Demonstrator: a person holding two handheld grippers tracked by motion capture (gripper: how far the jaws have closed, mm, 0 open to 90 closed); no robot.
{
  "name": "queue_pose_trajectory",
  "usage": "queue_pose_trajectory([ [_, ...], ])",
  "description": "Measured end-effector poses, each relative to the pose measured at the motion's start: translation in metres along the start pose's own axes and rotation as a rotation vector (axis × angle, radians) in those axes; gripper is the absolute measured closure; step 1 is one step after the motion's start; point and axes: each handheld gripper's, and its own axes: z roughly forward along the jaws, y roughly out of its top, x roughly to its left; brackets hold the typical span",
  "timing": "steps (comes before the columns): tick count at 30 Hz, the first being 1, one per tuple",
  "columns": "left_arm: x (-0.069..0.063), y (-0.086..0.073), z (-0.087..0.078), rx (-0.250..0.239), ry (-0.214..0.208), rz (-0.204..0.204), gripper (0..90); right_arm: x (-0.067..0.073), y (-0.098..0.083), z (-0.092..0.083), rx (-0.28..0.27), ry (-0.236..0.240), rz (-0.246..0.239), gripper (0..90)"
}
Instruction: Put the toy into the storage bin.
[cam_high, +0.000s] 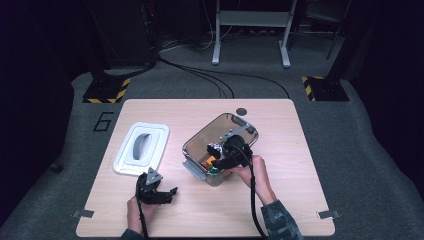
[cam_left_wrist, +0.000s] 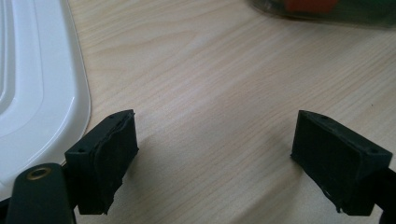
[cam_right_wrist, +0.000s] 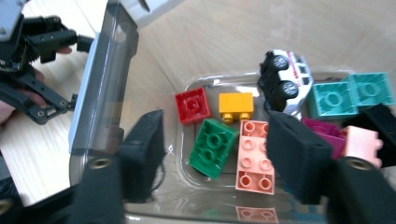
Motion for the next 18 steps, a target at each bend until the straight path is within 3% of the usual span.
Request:
queue_pose_trajectory([
  [7,0.0,0.0,0.0,0.0,0.0,0.0,13.9,-0.009,-0.009,-0.027,-0.077,-0.038,0.013,16.5],
  [18,0.0,0.0,-0.001,0.008,-0.004,0.001,13.9,-0.025,-0.045,-0.065,-0.162,-0.131,0.037,9.0],
])
